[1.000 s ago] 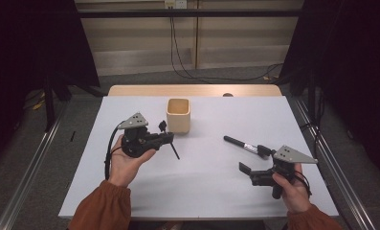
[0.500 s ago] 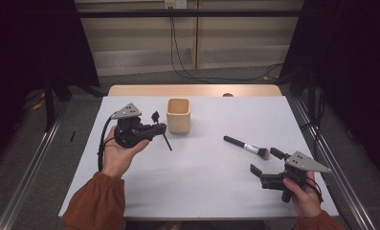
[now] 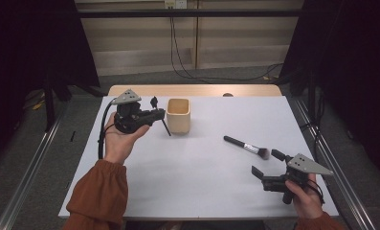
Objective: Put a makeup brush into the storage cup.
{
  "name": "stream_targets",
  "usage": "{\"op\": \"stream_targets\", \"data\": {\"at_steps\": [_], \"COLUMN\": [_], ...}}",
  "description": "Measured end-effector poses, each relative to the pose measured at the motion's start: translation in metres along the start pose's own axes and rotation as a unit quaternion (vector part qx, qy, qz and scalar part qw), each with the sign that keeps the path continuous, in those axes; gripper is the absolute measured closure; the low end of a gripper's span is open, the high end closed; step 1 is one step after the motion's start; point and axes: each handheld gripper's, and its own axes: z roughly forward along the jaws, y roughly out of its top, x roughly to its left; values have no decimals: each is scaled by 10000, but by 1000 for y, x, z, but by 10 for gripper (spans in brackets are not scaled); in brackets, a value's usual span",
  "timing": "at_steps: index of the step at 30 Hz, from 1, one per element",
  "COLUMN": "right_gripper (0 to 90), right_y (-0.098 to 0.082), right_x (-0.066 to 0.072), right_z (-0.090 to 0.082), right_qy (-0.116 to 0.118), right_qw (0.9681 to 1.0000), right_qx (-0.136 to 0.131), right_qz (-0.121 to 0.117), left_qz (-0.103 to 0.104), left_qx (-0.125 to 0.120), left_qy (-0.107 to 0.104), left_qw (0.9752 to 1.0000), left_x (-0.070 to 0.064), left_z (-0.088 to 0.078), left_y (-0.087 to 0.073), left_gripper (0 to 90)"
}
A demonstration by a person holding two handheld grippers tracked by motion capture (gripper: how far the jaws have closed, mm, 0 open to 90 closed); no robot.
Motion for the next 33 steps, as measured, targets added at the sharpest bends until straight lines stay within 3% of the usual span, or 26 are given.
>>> {"op": "stream_targets", "data": {"at_steps": [7,16,27,30,33], "right_gripper": [4,4,3,3,3], "right_y": [0,0,0,0,0], "right_x": [-1,-1,-1,-1,-1], "right_z": [-1,-1,-1,-1,-1], "right_qy": [18,31,23,22,43], "right_qw": [10000,10000,10000,10000,10000], "right_qx": [-28,-33,-8,-11,-11], "right_qz": [61,48,12,22,14], "left_qz": [-217,137,81,171,186], "left_qx": [-252,-382,-661,-585,-667], "left_qy": [150,223,335,345,343], "left_qw": [9993,9989,9972,9975,9970], "left_x": [8,6,15,16,17], "left_z": [6,12,14,18,20], "left_y": [10,25,36,38,41], "left_gripper": [855,855,855,855,855]}}
